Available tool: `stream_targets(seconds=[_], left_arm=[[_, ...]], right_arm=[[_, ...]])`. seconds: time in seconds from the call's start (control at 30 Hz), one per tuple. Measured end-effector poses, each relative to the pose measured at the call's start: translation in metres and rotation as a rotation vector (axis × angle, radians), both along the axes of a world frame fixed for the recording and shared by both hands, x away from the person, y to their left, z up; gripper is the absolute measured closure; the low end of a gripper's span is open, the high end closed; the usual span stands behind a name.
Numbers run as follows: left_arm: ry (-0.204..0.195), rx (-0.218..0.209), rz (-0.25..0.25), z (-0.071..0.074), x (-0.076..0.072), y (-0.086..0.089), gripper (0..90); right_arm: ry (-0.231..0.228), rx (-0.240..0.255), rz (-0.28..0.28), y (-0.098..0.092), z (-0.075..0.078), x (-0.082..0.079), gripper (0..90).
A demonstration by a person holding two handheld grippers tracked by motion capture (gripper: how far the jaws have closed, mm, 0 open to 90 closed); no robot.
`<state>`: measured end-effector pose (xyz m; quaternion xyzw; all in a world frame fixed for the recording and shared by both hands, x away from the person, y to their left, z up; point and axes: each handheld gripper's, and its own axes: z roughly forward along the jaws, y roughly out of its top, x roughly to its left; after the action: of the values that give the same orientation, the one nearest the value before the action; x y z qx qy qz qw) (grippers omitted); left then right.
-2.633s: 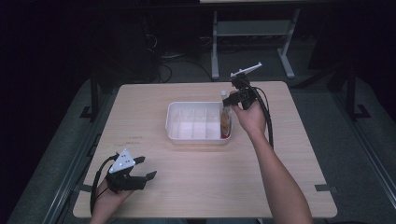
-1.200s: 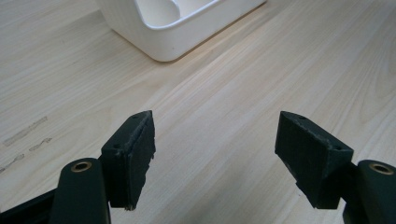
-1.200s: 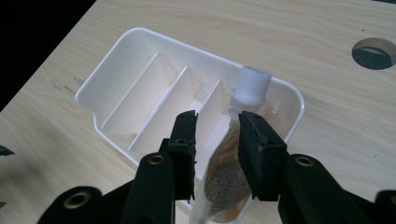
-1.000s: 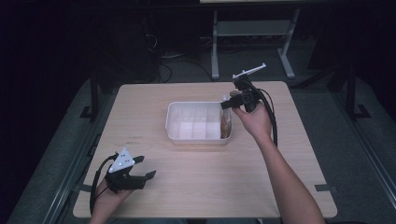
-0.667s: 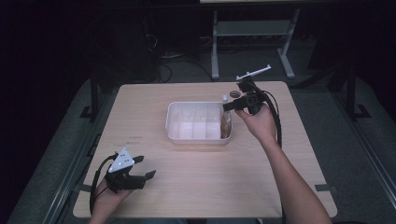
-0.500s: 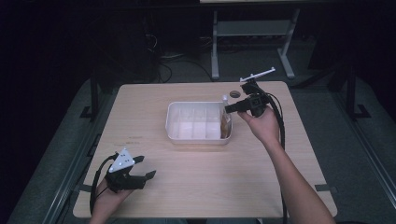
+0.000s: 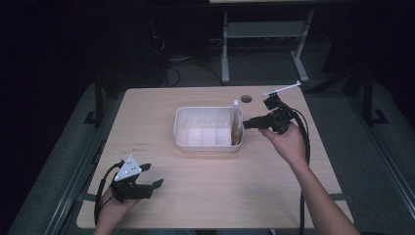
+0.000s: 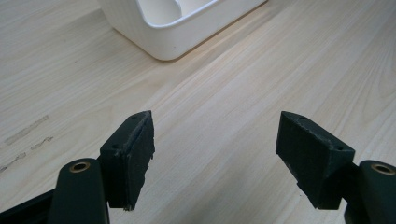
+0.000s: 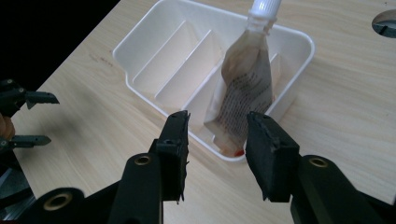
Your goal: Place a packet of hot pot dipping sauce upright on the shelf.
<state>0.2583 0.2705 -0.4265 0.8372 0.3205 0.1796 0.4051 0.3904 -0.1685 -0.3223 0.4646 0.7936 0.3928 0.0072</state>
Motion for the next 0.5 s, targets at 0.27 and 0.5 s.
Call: stream_targets(seconds=[0.27, 0.5], left_arm=[[0.0, 0.001, 0.003, 0.0, 0.0, 0.0, 27.4], [0.001, 0.005, 0.003, 0.0, 0.0, 0.0, 27.4]], right_arm=[[-0.003, -0.002, 0.005, -0.01, -0.007, -0.014, 56.6], [-0.001, 0.002, 0.007, -0.016, -0.015, -0.025, 55.1]])
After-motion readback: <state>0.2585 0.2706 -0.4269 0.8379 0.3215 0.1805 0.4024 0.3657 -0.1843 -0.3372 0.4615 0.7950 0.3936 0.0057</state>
